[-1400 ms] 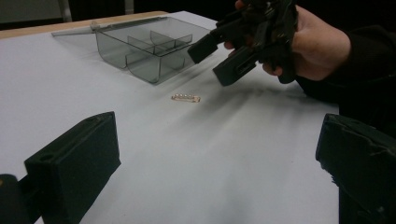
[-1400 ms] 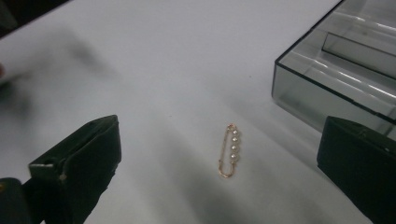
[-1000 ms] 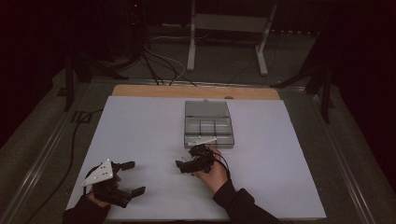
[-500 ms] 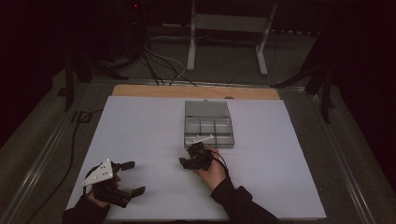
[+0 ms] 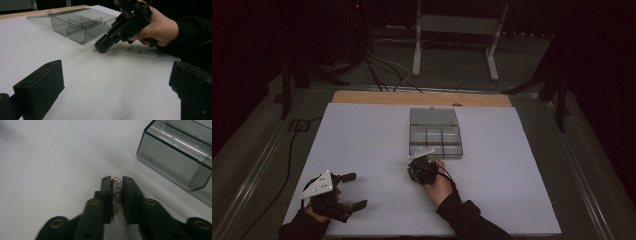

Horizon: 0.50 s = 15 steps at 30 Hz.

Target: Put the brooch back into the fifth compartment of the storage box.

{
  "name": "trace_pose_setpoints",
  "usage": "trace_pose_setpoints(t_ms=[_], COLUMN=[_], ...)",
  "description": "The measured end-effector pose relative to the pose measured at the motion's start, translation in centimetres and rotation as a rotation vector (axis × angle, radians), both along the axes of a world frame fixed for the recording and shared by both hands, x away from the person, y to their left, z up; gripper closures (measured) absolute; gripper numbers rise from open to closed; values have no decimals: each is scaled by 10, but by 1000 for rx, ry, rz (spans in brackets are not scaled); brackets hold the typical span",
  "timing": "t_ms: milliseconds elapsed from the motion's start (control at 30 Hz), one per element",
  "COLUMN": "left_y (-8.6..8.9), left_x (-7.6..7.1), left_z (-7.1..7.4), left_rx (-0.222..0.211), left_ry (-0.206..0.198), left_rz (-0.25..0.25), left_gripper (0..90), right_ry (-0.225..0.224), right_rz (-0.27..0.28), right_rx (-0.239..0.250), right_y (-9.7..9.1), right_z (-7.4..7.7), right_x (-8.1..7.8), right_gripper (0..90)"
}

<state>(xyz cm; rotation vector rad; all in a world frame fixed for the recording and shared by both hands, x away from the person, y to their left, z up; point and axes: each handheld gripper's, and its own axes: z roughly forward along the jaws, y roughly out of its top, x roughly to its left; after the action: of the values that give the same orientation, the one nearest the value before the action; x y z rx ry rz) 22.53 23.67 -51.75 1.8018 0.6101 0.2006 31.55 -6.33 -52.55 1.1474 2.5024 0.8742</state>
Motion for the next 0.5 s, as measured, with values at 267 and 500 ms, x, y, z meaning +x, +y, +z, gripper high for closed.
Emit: trace_pose_setpoints(t_ms=[267,500], left_y=[0,0], left_x=[0,0], left_z=[0,0], left_rx=[2,-1], left_ry=[2,2], left_rz=[-3,-2], left_gripper=[12,12], right_ry=[12,4], right_rz=[15,32], right_rx=[6,21], right_y=[-1,-3], right_z=[1,8], right_x=[1,0], right_gripper=[862,863])
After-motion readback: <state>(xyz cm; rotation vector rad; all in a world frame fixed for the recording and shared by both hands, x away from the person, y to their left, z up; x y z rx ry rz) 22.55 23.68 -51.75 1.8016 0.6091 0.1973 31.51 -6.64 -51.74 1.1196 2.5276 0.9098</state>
